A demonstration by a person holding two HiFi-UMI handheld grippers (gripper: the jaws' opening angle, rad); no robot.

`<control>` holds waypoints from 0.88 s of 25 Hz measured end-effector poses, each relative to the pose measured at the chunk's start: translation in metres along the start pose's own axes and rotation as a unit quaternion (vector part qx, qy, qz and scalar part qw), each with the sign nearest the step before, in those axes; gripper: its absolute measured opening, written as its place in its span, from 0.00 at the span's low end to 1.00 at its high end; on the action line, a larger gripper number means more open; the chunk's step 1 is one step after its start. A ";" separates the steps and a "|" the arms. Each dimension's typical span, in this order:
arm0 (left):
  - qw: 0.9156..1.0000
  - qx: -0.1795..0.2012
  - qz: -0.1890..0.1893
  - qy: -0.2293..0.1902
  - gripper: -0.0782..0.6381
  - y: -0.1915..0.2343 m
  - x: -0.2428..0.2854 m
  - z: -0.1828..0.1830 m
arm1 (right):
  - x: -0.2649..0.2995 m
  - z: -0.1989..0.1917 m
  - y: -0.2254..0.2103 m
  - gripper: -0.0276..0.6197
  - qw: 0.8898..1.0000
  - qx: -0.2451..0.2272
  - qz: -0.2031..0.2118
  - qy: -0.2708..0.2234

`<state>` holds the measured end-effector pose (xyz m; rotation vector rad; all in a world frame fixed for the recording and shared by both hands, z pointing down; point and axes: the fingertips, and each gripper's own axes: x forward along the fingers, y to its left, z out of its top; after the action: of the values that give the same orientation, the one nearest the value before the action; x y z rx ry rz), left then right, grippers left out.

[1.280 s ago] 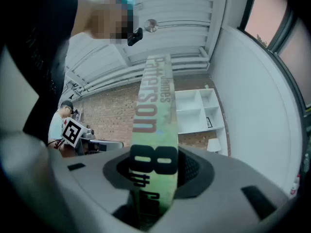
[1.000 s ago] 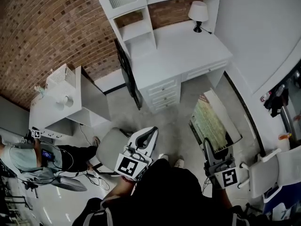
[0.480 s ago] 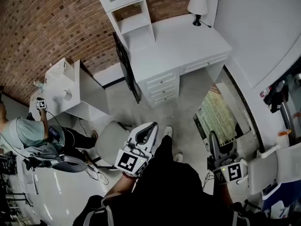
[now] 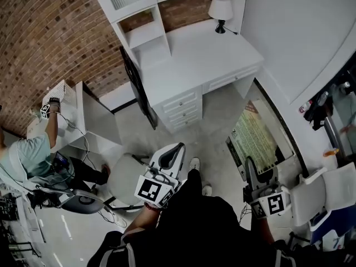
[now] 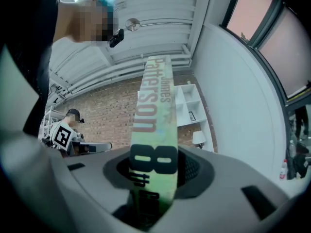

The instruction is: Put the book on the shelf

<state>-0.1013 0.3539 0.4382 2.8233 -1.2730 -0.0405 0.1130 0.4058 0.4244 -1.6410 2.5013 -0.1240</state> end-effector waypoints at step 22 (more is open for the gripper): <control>1.000 -0.015 -0.018 -0.008 0.13 0.146 0.119 0.006 | 0.180 -0.003 -0.050 0.30 0.999 0.010 -0.025 0.017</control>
<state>-0.1317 0.1677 0.4389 2.8270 -1.2137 -0.0825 0.0872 0.2210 0.4211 -1.7081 2.4750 -0.1837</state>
